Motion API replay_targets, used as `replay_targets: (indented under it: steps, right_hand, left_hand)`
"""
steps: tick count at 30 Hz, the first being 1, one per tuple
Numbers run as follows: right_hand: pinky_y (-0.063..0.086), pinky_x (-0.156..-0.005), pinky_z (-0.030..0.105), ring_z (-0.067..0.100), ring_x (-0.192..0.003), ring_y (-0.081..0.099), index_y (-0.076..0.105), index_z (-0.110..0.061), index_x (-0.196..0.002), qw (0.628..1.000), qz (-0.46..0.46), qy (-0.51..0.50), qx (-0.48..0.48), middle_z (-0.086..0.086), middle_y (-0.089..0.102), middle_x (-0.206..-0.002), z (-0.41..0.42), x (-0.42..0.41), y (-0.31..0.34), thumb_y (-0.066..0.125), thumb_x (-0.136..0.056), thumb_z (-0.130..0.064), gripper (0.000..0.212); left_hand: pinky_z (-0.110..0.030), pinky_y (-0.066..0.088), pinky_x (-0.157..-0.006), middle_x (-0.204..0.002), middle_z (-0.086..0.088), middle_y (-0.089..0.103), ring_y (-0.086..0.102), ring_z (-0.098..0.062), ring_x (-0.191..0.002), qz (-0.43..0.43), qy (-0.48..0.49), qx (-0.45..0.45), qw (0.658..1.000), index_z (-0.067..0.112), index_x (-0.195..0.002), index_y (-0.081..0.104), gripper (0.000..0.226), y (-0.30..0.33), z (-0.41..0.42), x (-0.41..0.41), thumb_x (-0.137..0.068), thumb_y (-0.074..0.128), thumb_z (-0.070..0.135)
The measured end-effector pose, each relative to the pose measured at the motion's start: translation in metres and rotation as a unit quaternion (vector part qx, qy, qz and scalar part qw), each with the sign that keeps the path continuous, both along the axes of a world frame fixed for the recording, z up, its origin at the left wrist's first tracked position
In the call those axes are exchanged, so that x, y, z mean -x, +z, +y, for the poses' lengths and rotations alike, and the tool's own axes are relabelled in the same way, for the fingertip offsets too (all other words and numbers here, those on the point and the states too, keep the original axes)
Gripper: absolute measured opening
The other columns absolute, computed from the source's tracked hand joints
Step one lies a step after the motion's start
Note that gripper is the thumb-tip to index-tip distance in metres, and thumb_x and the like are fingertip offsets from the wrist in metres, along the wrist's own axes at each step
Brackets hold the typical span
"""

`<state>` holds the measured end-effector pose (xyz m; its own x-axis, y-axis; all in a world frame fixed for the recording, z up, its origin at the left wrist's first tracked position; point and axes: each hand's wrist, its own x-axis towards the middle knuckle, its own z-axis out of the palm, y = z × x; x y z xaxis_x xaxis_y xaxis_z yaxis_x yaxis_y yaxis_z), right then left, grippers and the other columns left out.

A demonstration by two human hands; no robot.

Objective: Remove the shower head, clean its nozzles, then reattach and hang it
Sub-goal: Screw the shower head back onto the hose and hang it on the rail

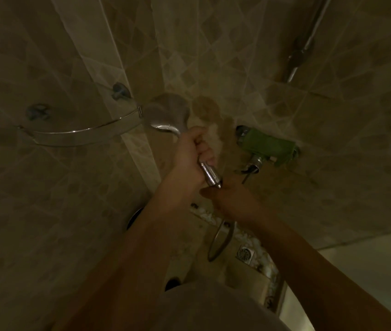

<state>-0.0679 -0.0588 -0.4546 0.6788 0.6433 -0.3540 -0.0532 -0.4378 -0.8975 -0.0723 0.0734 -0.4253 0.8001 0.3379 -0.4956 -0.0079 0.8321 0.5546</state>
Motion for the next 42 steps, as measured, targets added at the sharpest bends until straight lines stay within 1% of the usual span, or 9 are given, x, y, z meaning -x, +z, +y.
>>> replay_targets:
  steps: [4, 9, 11, 17, 22, 27, 31, 35, 42]
  right_hand:
    - [0.021, -0.033, 0.016, 0.007, -0.034, 0.024, 0.045, -0.028, -0.056, 0.943, 0.308, 0.063, -0.107, -0.007, 0.033, -0.047, -0.004, -0.001, 0.004, 0.071, -0.079, -0.026, 0.035]
    - [0.041, -0.048, 0.026, 0.01, -0.05, 0.052, 0.053, -0.016, -0.067, 0.993, -0.092, -0.034, 0.068, 0.001, 0.053, -0.061, 0.005, 0.004, 0.002, 0.065, -0.088, -0.021, 0.025]
    - [0.044, -0.051, 0.03, 0.013, -0.054, 0.053, 0.054, -0.015, -0.07, 0.992, -0.112, -0.01, 0.062, 0.002, 0.054, -0.063, 0.004, 0.005, 0.001, 0.065, -0.088, -0.018, 0.021]
    - [0.021, -0.031, 0.015, 0.004, -0.033, 0.024, 0.041, -0.028, -0.06, 0.92, 0.36, 0.1, -0.12, -0.009, 0.031, -0.046, -0.009, 0.002, 0.01, 0.065, -0.085, -0.021, 0.035]
    - [0.034, -0.034, 0.019, 0.004, -0.034, 0.044, 0.054, -0.018, -0.065, 0.999, 0.011, -0.045, 0.009, -0.003, 0.048, -0.052, 0.003, -0.002, -0.001, 0.065, -0.086, -0.026, 0.025]
    - [0.033, -0.04, 0.011, -0.005, -0.041, 0.049, 0.057, -0.016, -0.074, 0.984, -0.165, 0.003, 0.066, -0.004, 0.053, -0.059, 0.004, -0.004, -0.007, 0.06, -0.091, -0.015, 0.017]
    - [0.03, -0.036, 0.021, 0.006, -0.034, 0.037, 0.048, -0.021, -0.065, 0.993, 0.116, 0.014, -0.017, -0.004, 0.042, -0.05, 0.001, 0.0, -0.003, 0.07, -0.082, -0.017, 0.029]
    - [0.018, -0.03, 0.015, 0.004, -0.033, 0.019, 0.039, -0.028, -0.052, 0.926, 0.359, 0.076, -0.095, -0.009, 0.025, -0.046, -0.003, 0.0, 0.001, 0.061, -0.091, -0.016, 0.046]
    - [0.041, -0.053, 0.025, 0.01, -0.051, 0.054, 0.064, -0.007, -0.076, 0.996, -0.016, -0.048, 0.068, 0.01, 0.065, -0.065, 0.011, 0.007, -0.007, 0.067, -0.085, -0.022, 0.018]
  left_hand:
    - [-0.02, 0.028, -0.038, -0.039, 0.007, 0.034, 0.031, -0.008, -0.031, -0.116, -0.086, 0.066, 0.987, 0.02, -0.053, 0.044, 0.038, 0.001, 0.009, 0.009, -0.087, 0.06, 0.021]
    - [-0.024, 0.04, -0.044, -0.052, 0.001, 0.047, 0.043, -0.012, -0.043, 0.094, 0.032, -0.066, 0.993, 0.012, -0.069, 0.053, 0.026, -0.002, -0.003, -0.006, -0.092, 0.062, 0.004]
    - [-0.021, 0.032, -0.038, -0.046, 0.006, 0.038, 0.033, -0.009, -0.035, 0.077, 0.053, -0.052, 0.994, 0.017, -0.065, 0.048, 0.032, -0.006, -0.003, -0.004, -0.091, 0.062, 0.007]
    - [-0.02, 0.026, -0.038, -0.04, 0.007, 0.032, 0.03, -0.008, -0.031, -0.214, -0.103, 0.103, 0.966, 0.016, -0.06, 0.053, 0.032, -0.005, 0.009, 0.014, -0.088, 0.062, 0.028]
    - [-0.026, 0.055, -0.051, -0.065, -0.005, 0.06, 0.06, -0.016, -0.049, 0.04, 0.024, -0.007, 0.999, 0.011, -0.089, 0.063, 0.03, 0.006, -0.003, 0.0, -0.085, 0.081, 0.034]
    - [-0.023, 0.04, -0.043, -0.053, 0.003, 0.045, 0.041, -0.009, -0.04, 0.117, 0.071, -0.072, 0.988, 0.016, -0.073, 0.052, 0.03, 0.002, -0.01, -0.006, -0.088, 0.078, 0.022]
    - [-0.019, 0.022, -0.034, -0.038, 0.009, 0.027, 0.024, -0.007, -0.029, 0.007, -0.015, 0.007, 1.0, 0.024, -0.053, 0.035, 0.051, -0.007, 0.005, 0.002, -0.093, 0.067, 0.027]
    - [-0.02, 0.027, -0.038, -0.04, 0.007, 0.037, 0.035, -0.007, -0.031, -0.113, -0.091, 0.079, 0.986, 0.018, -0.059, 0.051, 0.036, -0.008, 0.012, 0.01, -0.086, 0.067, 0.036]
    - [-0.02, 0.039, -0.038, -0.052, 0.003, 0.046, 0.042, -0.009, -0.038, 0.112, 0.049, -0.074, 0.99, 0.015, -0.072, 0.054, 0.027, -0.015, -0.005, -0.008, -0.091, 0.072, 0.012]
